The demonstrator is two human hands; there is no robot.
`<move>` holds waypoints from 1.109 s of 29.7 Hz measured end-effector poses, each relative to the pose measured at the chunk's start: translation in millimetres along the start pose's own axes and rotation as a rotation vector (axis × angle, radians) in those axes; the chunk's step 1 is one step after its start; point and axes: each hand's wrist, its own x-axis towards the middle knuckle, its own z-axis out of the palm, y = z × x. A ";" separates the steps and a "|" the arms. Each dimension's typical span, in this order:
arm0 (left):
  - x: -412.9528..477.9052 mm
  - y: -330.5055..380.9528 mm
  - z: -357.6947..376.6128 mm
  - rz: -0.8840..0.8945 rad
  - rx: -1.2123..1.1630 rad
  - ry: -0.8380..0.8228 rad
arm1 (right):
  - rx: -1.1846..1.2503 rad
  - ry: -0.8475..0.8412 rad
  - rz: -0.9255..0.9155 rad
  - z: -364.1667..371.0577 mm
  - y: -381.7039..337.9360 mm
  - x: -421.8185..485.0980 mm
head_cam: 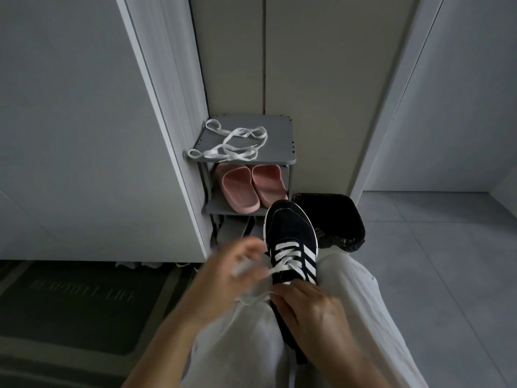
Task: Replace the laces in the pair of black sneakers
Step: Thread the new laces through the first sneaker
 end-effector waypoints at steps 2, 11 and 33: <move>-10.4 2.0 15.8 0.125 0.074 -0.211 | 0.014 -0.025 0.007 3.1 0.5 -0.3; -10.6 -21.9 13.2 0.107 0.075 -0.184 | 0.182 -0.130 0.016 0.5 13.0 -2.5; -10.1 -8.3 19.5 -0.353 -0.378 -0.152 | 0.174 0.100 0.023 2.2 18.3 -4.9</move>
